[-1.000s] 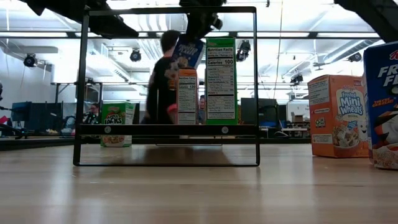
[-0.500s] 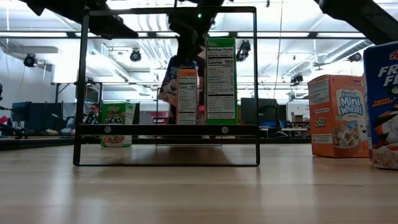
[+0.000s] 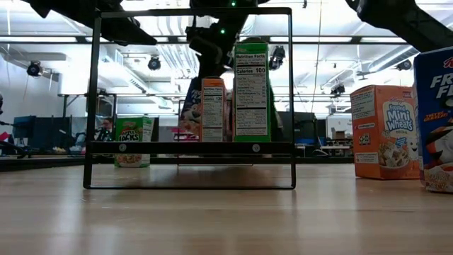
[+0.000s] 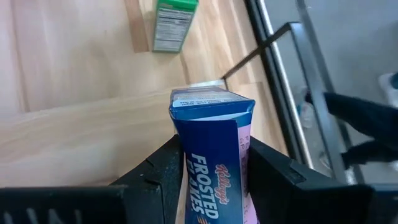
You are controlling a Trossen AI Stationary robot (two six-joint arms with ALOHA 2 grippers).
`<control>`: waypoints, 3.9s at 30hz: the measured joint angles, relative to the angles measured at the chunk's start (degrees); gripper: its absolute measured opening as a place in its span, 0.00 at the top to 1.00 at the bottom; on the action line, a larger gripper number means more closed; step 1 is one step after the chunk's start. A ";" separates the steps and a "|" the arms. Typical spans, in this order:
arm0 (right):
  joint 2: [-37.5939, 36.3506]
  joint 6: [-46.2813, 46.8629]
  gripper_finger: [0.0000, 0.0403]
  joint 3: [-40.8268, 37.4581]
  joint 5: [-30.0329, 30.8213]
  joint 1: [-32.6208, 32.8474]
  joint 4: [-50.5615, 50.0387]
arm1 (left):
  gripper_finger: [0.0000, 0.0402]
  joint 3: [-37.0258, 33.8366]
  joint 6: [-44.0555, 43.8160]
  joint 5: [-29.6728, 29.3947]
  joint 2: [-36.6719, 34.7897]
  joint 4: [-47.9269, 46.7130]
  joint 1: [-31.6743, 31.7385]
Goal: Stack cereal on shelf
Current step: Put the top blue cereal box on the shelf aligned with the other blue cereal box
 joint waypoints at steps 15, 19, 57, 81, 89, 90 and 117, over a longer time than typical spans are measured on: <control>0.18 0.27 0.51 0.00 -1.91 -0.95 -0.22 | 1.00 0.00 0.00 0.00 0.00 -0.07 -0.01; 0.18 0.98 0.51 0.00 -2.43 -1.12 -0.18 | 1.00 0.00 0.00 0.00 0.01 -0.25 -0.01; -5.66 -14.24 0.97 -1.90 -20.36 -9.93 -7.48 | 1.00 -0.02 0.24 -9.31 21.33 12.44 4.90; -7.49 -14.92 0.97 -16.68 -22.36 -10.23 6.72 | 1.00 -0.02 2.19 -6.84 29.37 18.64 13.26; -7.84 -14.95 0.97 -16.65 -22.34 -8.86 3.79 | 1.00 -0.02 2.19 -6.86 32.58 22.48 14.52; -7.91 -14.92 0.97 -16.61 -22.33 -8.63 3.54 | 1.00 -0.02 2.19 -6.86 32.83 22.92 14.52; -8.54 -14.99 0.97 -15.85 -22.07 -6.66 3.10 | 1.00 0.87 2.80 -7.74 34.56 25.09 14.92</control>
